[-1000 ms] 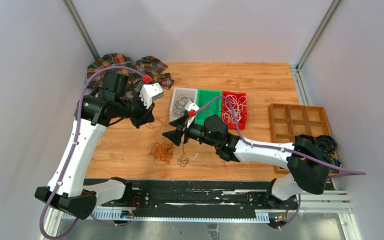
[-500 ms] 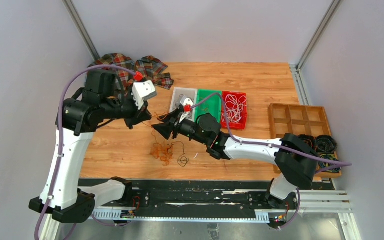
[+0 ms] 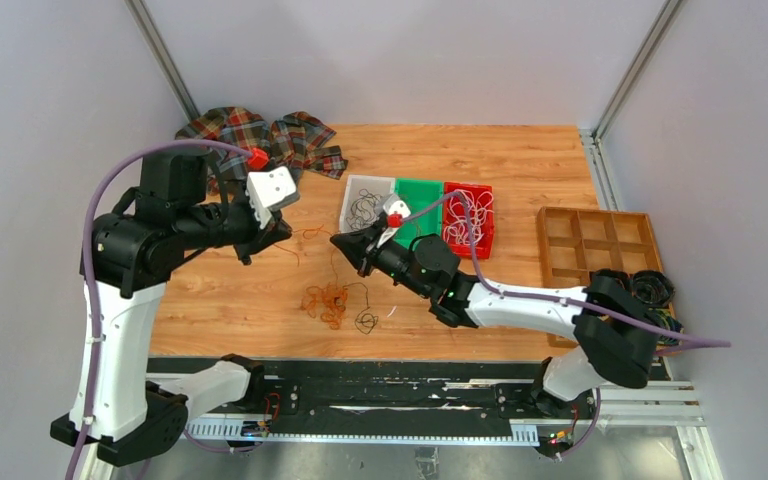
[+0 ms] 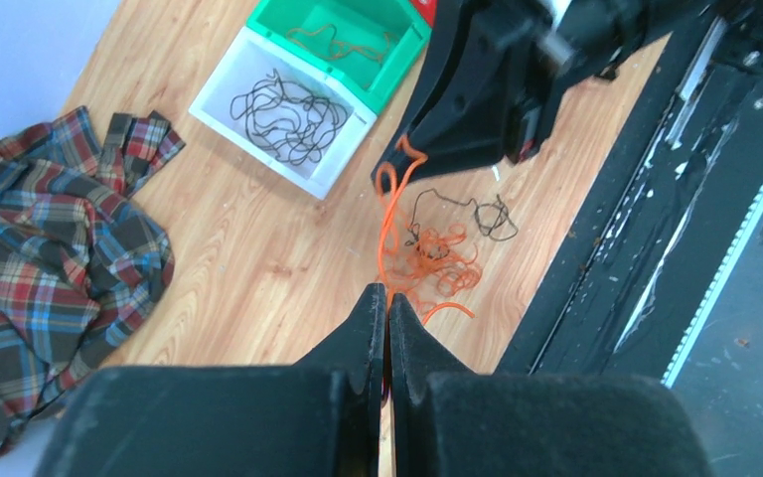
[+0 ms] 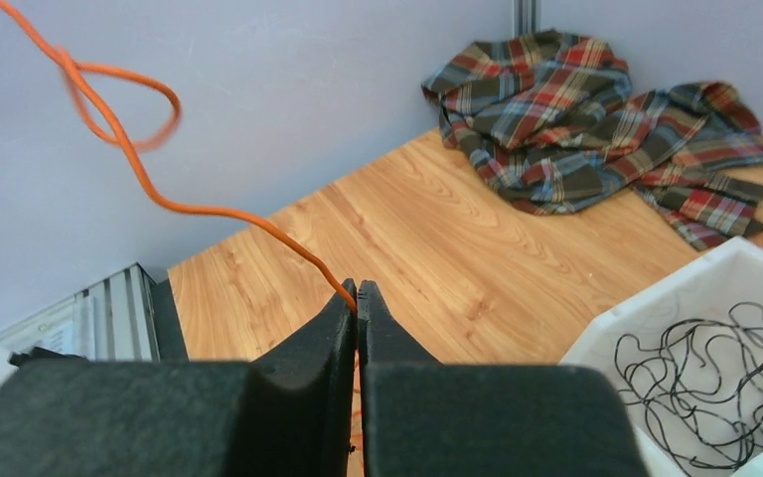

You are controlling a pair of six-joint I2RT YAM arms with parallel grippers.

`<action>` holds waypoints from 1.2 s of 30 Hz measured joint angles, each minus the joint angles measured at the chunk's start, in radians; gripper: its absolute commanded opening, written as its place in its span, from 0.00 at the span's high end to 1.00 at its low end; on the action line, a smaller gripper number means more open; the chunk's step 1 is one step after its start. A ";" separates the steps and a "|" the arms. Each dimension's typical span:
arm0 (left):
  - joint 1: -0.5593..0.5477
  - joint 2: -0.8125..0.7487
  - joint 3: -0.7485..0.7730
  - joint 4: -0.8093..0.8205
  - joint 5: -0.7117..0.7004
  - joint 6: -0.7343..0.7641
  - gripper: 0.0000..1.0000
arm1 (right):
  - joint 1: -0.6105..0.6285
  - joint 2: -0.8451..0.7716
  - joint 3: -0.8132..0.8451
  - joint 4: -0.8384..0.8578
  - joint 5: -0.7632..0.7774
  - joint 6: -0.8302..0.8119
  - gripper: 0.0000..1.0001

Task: Untangle the cables
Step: Untie the cable.

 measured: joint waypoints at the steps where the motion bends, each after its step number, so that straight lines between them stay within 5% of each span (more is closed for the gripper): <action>1: 0.000 -0.005 -0.008 -0.001 -0.006 0.008 1.00 | -0.005 -0.022 -0.006 -0.003 0.002 -0.001 0.99; 8: 0.000 -0.013 -0.056 -0.010 -0.072 0.053 0.94 | -0.060 -0.148 -0.026 -0.006 0.011 -0.003 0.99; 12: 0.000 -0.029 -0.090 -0.009 -0.092 0.090 0.10 | -0.091 -0.162 -0.035 -0.019 -0.003 0.000 0.99; 13: 0.000 -0.035 -0.105 -0.010 -0.088 0.090 0.00 | -0.094 -0.162 -0.034 -0.026 -0.017 0.004 0.99; 20: -0.004 -0.059 -0.219 0.003 0.019 0.065 0.02 | -0.086 -0.137 0.056 -0.144 -0.152 0.026 0.99; 29: -0.005 -0.031 -0.188 0.079 0.098 0.064 0.04 | -0.019 -0.075 0.198 -0.299 -0.268 -0.008 0.99; 32: -0.005 -0.028 -0.188 0.090 0.149 0.064 0.10 | 0.010 -0.053 0.218 -0.337 -0.282 -0.026 0.99; 36: -0.005 -0.040 -0.220 0.097 0.193 0.067 0.37 | 0.035 -0.037 0.230 -0.375 -0.282 -0.050 0.99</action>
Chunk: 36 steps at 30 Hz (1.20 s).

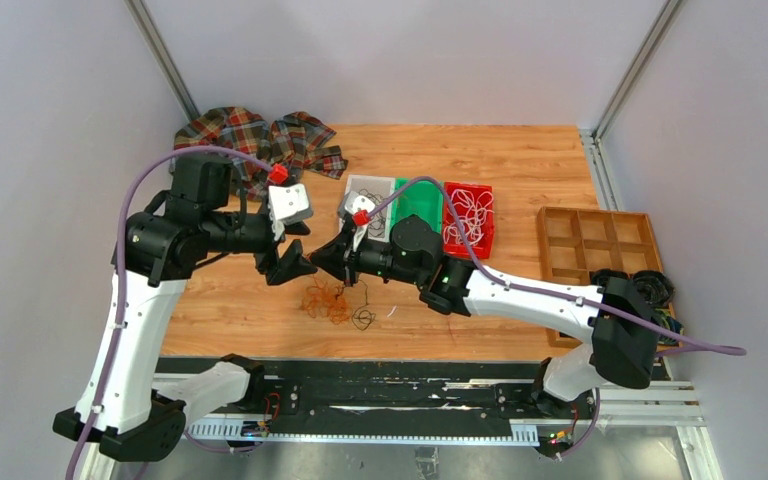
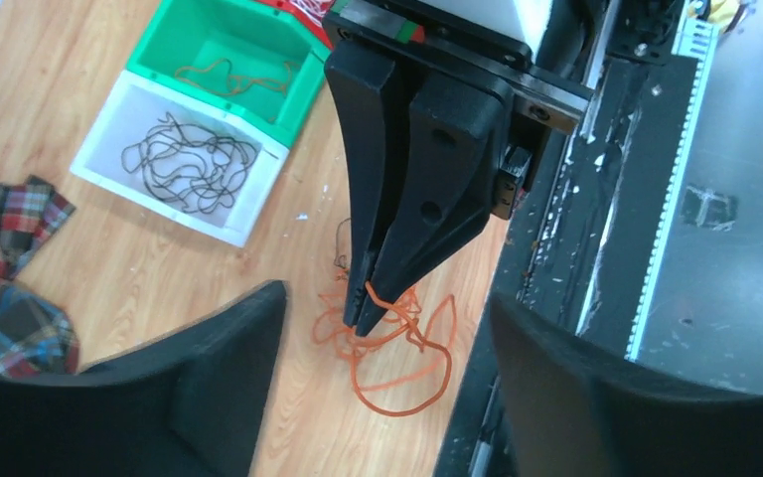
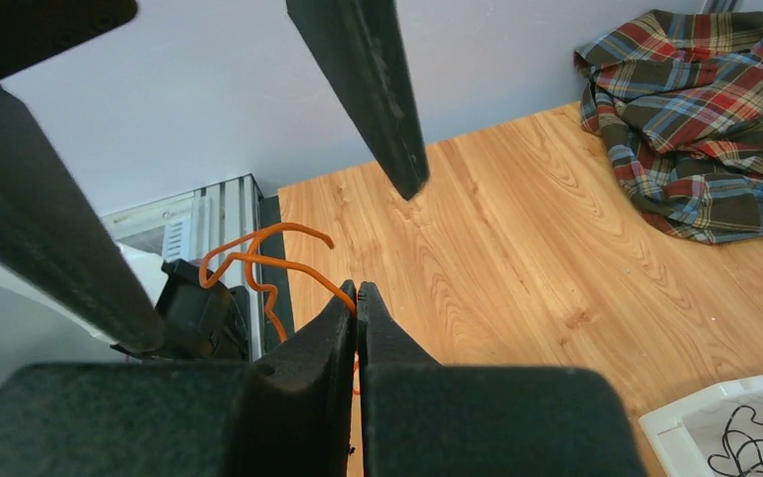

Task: Untangle the cables
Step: Untie the cable.

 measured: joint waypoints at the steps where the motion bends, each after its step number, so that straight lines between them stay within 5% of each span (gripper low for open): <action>1: 0.000 -0.002 -0.011 -0.001 0.002 -0.003 0.45 | 0.003 0.000 0.000 -0.005 0.000 -0.004 0.99; 6: 0.000 -0.001 -0.066 0.005 -0.016 0.000 0.80 | 0.011 0.000 0.001 -0.019 0.000 -0.022 0.99; 13: 0.000 0.002 -0.084 0.004 -0.067 0.001 0.99 | 0.011 0.000 0.001 -0.023 0.000 -0.037 0.99; 17: 0.000 0.002 -0.082 0.002 -0.093 0.008 0.99 | 0.011 0.000 0.001 -0.021 0.001 -0.038 0.97; 25: 0.000 -0.007 -0.019 0.002 -0.096 -0.002 1.00 | 0.011 0.007 0.001 0.012 0.002 -0.026 0.72; 36: 0.000 -0.001 0.213 0.002 -0.050 -0.094 0.99 | 0.011 0.152 -0.014 0.148 0.050 0.035 0.89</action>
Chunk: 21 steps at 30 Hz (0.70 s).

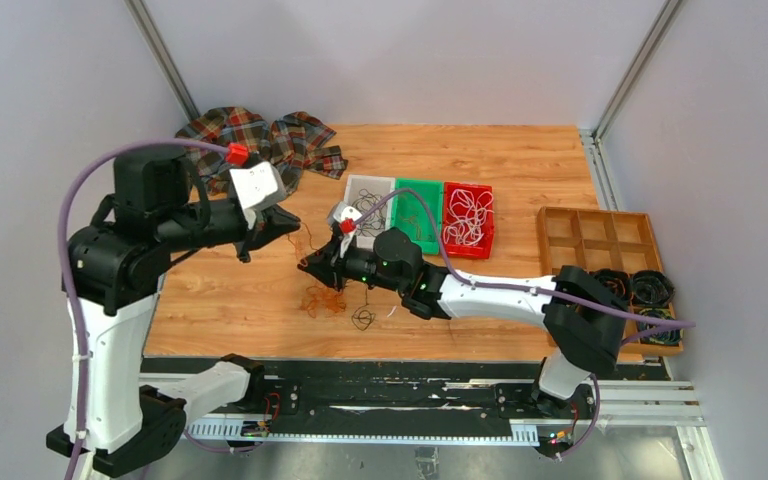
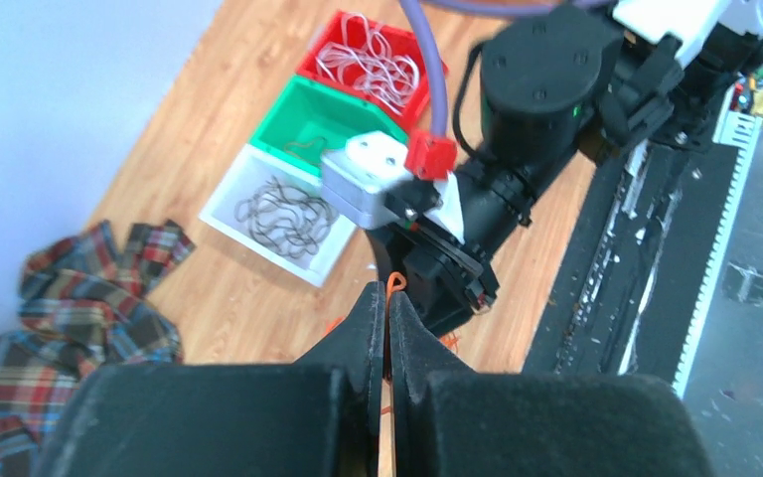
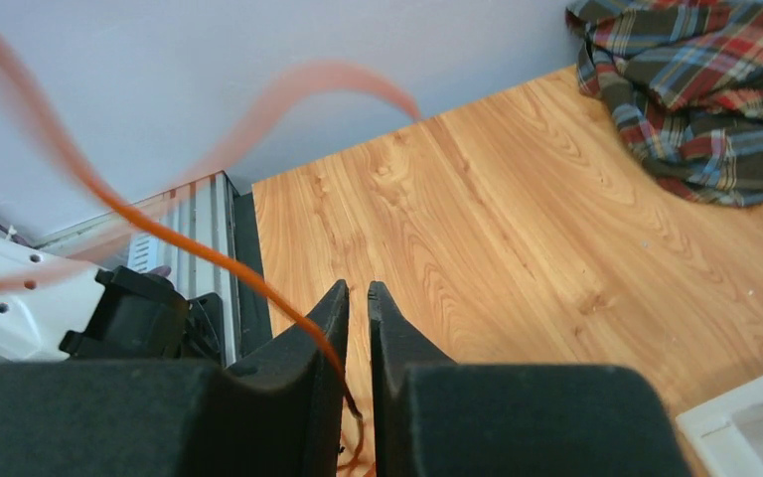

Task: Untangle the cables
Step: Untie the cable.

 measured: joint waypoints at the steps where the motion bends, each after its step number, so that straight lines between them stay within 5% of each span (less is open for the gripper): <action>1: 0.000 0.006 0.035 0.000 -0.002 -0.008 1.00 | 0.000 0.006 -0.016 0.021 0.007 0.007 0.90; 15: 0.000 0.103 0.361 -0.050 -0.171 -0.074 1.00 | -0.009 0.058 -0.238 0.391 0.125 0.120 0.95; 21: 0.000 0.126 0.424 -0.077 -0.213 -0.091 1.00 | -0.009 0.080 -0.280 0.503 0.144 0.154 0.77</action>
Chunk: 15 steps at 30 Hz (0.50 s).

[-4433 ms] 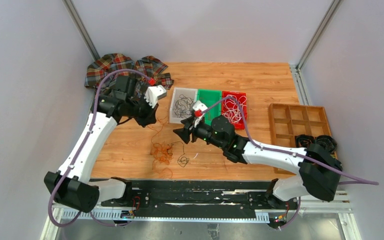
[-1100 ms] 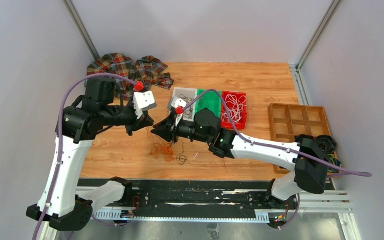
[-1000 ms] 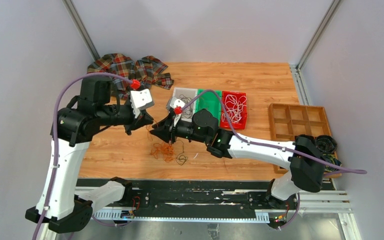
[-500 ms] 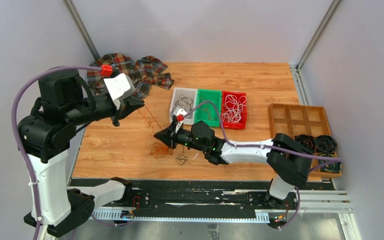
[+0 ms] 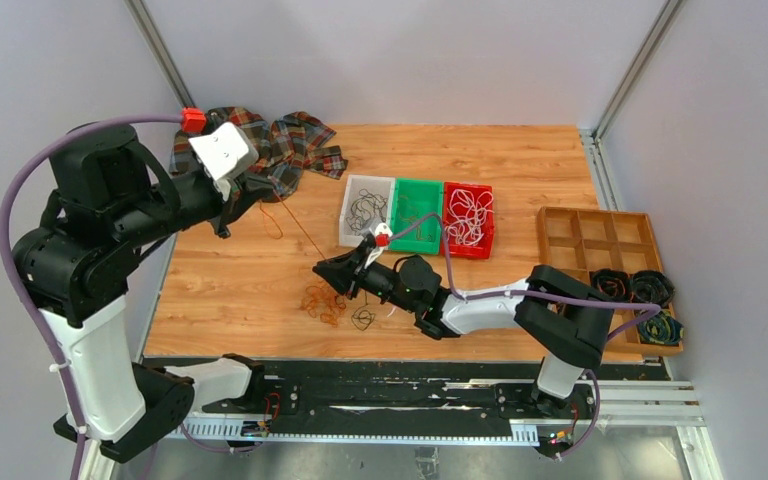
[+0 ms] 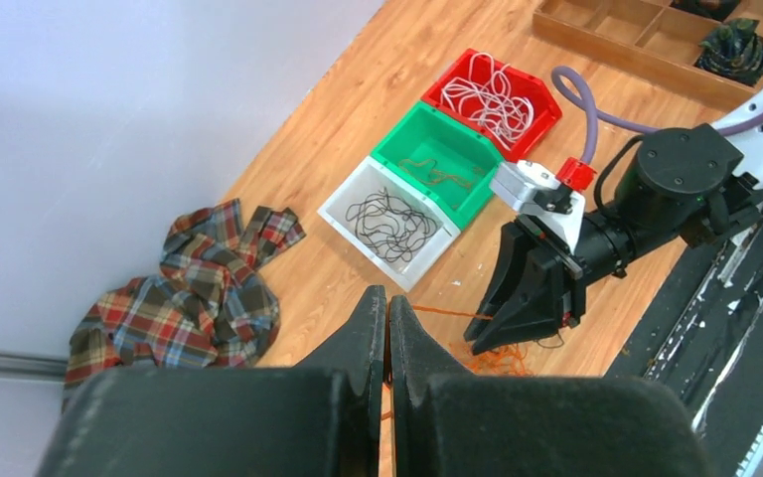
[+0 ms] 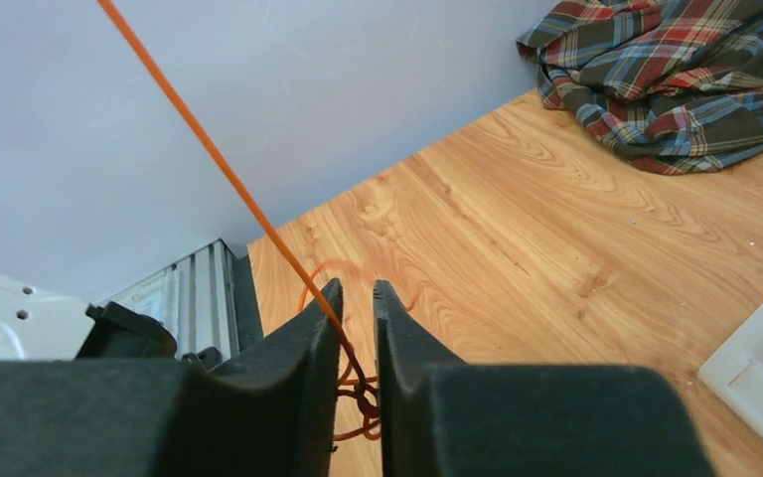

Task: Untangle the cables
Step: Untie the cable.

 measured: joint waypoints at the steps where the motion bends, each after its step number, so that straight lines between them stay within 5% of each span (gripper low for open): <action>1: 0.000 0.004 0.009 0.000 -0.004 -0.001 1.00 | 0.000 0.000 -0.008 0.012 0.004 0.004 0.75; 8: 0.000 0.001 0.076 0.125 -0.042 -0.001 1.00 | -0.001 0.000 -0.108 -0.045 0.018 0.003 0.73; 15: 0.000 -0.025 0.097 0.187 -0.058 -0.007 1.00 | -0.005 -0.037 -0.129 -0.076 0.029 -0.007 0.85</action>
